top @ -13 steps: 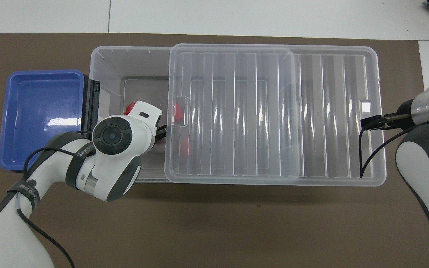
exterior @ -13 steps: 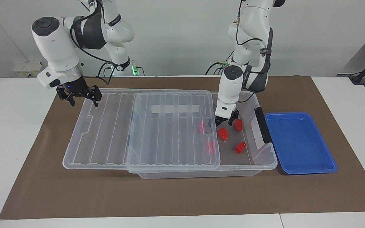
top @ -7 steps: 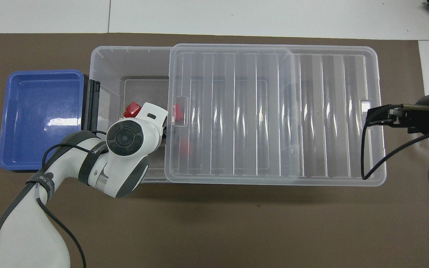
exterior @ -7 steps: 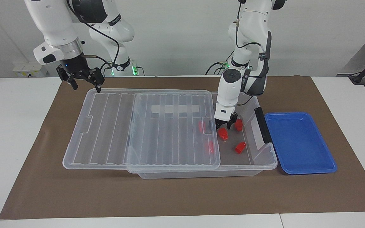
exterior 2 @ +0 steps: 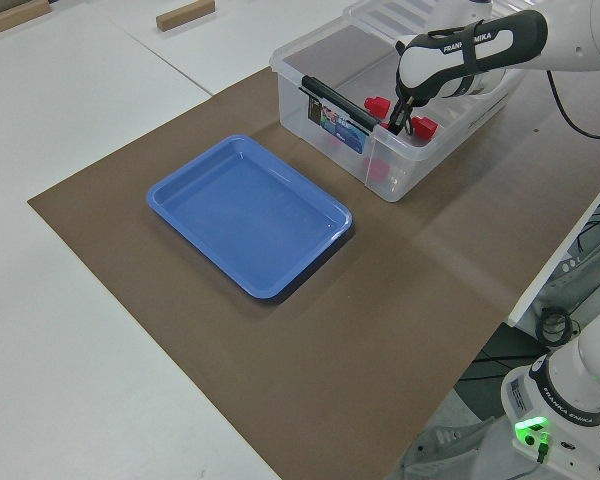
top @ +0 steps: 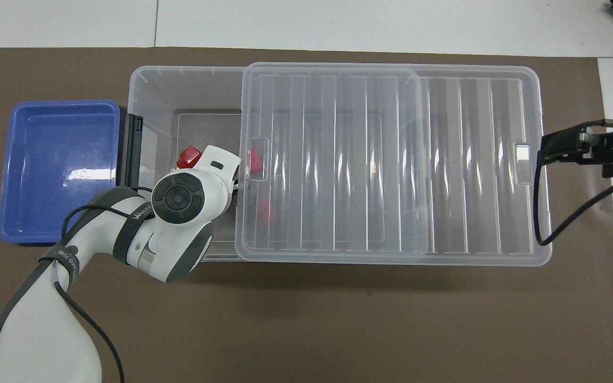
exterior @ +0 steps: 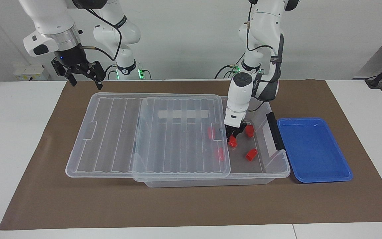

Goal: Place red block in blue tray from box
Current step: 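Grasp a red block with the left gripper and lift it out, then lower the red block into the blue tray and open the left gripper, then slide the clear lid shut with the right gripper while the left gripper withdraws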

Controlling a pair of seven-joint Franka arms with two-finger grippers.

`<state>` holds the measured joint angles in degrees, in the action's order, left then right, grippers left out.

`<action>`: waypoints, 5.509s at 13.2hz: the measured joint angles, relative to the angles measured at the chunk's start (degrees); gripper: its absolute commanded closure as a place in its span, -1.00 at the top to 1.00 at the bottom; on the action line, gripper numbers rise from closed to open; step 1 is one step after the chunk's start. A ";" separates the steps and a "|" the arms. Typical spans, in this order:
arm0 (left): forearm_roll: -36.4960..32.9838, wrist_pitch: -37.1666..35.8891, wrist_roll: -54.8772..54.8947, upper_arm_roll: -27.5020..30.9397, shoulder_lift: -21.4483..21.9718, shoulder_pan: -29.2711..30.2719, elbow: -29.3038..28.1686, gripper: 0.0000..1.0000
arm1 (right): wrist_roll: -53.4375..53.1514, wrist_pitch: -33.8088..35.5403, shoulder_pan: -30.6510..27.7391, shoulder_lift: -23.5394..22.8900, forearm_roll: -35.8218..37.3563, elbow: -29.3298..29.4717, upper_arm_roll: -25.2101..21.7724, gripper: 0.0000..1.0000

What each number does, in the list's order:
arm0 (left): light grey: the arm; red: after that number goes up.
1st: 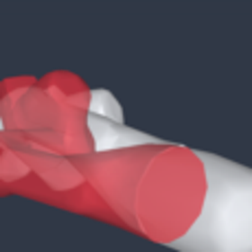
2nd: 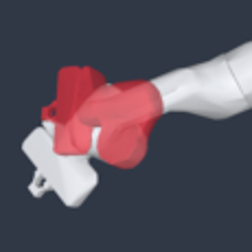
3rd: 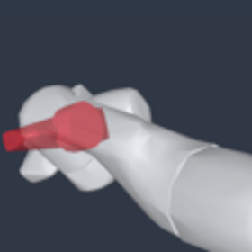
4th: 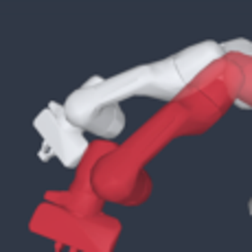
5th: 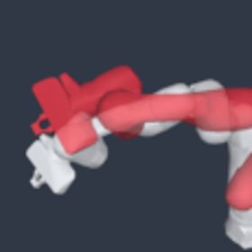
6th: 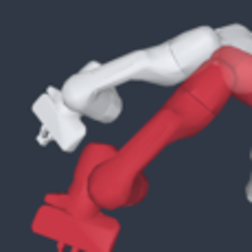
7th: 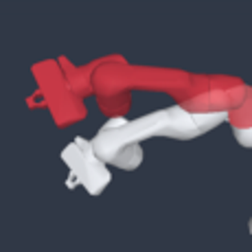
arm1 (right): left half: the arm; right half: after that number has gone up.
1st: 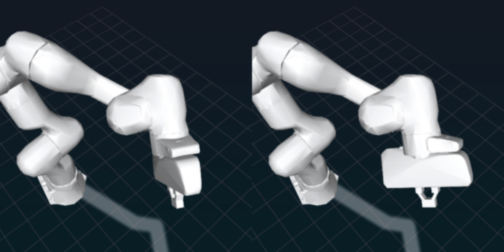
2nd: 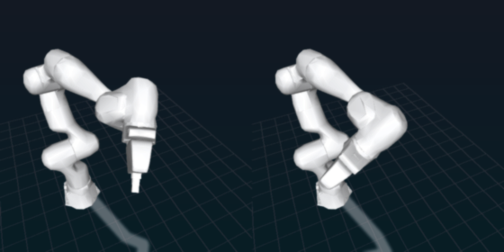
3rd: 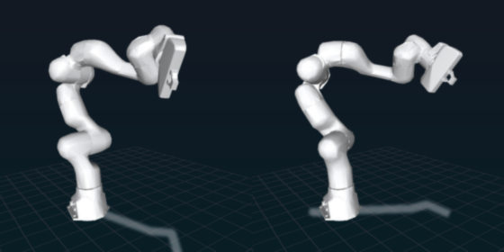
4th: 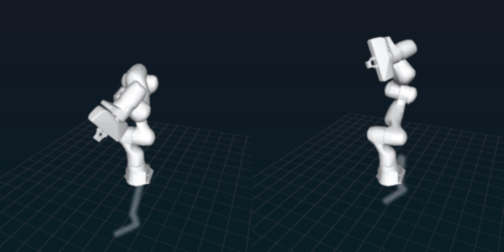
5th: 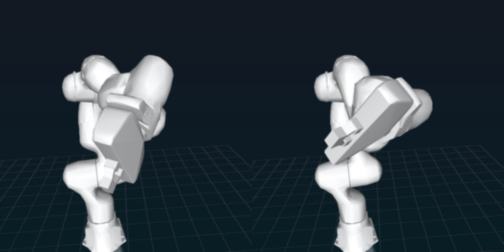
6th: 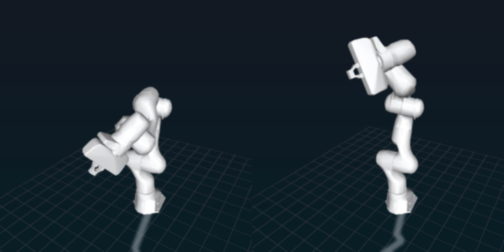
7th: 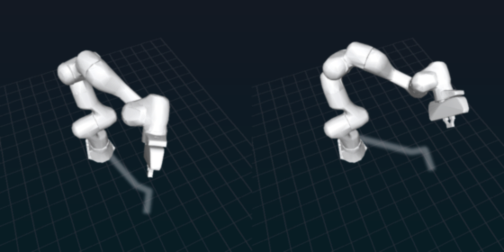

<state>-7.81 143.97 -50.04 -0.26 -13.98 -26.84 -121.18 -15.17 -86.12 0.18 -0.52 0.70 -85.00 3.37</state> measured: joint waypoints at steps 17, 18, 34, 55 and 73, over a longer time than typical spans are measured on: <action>4.50 -50.30 40.61 1.94 9.04 18.65 28.32 -1.00 | 0.00 0.37 -0.53 0.85 0.00 -2.01 -0.16 1.00; 4.62 -50.24 45.09 1.98 9.02 21.18 28.17 -1.00 | 0.00 0.37 -0.53 0.87 0.00 -2.01 -0.18 1.00; 4.75 -6.69 66.76 1.77 7.23 33.07 -2.02 -1.00 | 9.07 -19.30 -12.36 1.23 0.00 -16.11 -0.95 -1.00; 4.89 -41.03 66.91 -0.24 11.11 33.23 21.51 1.00 | 10.48 -34.66 -3.47 -3.67 0.01 -23.54 -0.29 -1.00; 5.15 -58.09 66.01 2.50 14.67 20.87 34.80 1.00 | 10.48 -35.69 8.76 -3.72 0.01 -23.79 -0.08 -1.00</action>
<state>-2.66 85.89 15.97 2.23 0.69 -5.96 -86.38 -4.69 -121.81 8.94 -4.24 0.71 -108.78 3.30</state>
